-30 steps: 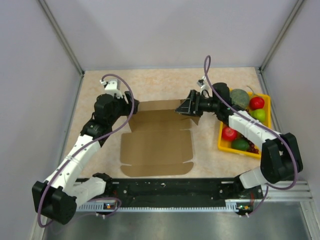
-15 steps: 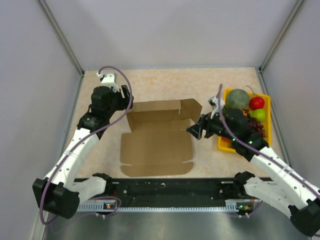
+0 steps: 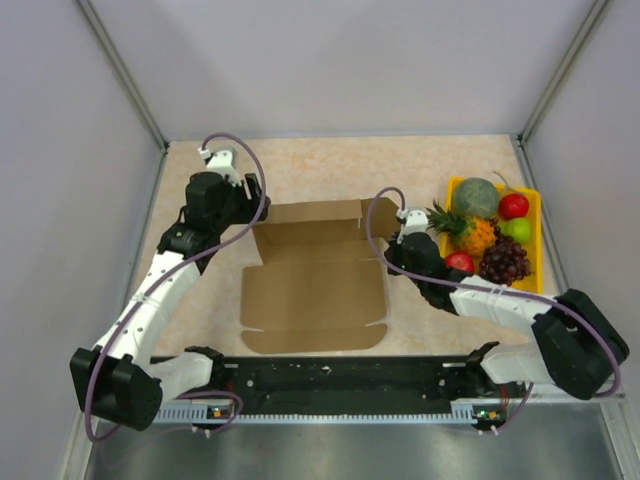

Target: Fold the paper box

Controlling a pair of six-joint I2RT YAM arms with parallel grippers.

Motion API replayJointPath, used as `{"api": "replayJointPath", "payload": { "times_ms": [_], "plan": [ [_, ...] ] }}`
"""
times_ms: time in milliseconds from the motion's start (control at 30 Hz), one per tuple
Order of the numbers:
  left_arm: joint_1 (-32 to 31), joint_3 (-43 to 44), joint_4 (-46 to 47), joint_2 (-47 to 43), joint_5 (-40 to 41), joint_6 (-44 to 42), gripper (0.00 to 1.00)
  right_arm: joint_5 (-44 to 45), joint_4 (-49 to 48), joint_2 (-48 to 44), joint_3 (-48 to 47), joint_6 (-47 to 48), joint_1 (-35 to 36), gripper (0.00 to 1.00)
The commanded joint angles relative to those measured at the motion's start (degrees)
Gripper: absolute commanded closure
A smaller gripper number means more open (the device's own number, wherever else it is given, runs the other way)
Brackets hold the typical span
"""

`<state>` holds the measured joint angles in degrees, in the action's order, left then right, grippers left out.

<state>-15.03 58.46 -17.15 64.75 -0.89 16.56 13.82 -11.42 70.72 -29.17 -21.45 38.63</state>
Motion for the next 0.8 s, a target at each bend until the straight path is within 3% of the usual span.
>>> {"api": "replayJointPath", "payload": {
  "times_ms": [0, 133, 233, 300, 467, 567, 600, 633, 700, 767],
  "plan": [
    [0.35, -0.98, 3.26, 0.02, -0.96, -0.38, 0.32, 6.92, -15.11, 6.44, -2.56, 2.11, 0.13, 1.00],
    [0.44, -1.15, 3.61, 0.64, -0.87, -0.12, 0.32, 9.46, -17.23, 11.19, -3.79, 2.20, 0.13, 1.00],
    [0.44, -0.19, 1.69, -0.24, -0.87, -1.17, 0.39, 10.08, -19.60, 13.83, -3.70, 3.08, -0.05, 1.00],
    [0.44, 0.17, -0.68, -3.30, -1.05, -0.92, 0.48, 10.08, -21.00, 15.50, -3.79, 3.35, 0.04, 1.00],
    [0.44, -10.26, 6.59, -16.30, -9.03, 2.25, 0.52, 9.73, -25.05, 18.05, -2.91, 2.12, -0.05, 1.00],
    [0.09, -15.36, 8.34, -22.64, -13.94, 4.62, 0.71, 9.38, -28.03, 19.54, -2.12, 1.77, -0.31, 1.00],
    [-0.26, -17.30, 9.75, -23.96, -19.36, 5.50, 0.76, 8.60, -29.00, 19.46, -1.69, 1.77, -0.31, 1.00],
    [-1.66, -19.41, 12.03, -26.58, -21.42, 7.59, 0.90, 8.50, -30.75, 19.37, -0.81, 1.85, -0.31, 1.00],
    [-5.52, -26.27, 18.79, -28.27, -20.49, 9.80, 1.00, 8.24, -30.68, 19.28, -0.54, 1.94, -0.49, 1.00],
    [-14.30, -32.57, 23.80, -29.07, -17.06, 13.49, 1.00, 6.84, -30.94, 19.19, -0.28, 0.98, -1.63, 1.00]
  ]
}}
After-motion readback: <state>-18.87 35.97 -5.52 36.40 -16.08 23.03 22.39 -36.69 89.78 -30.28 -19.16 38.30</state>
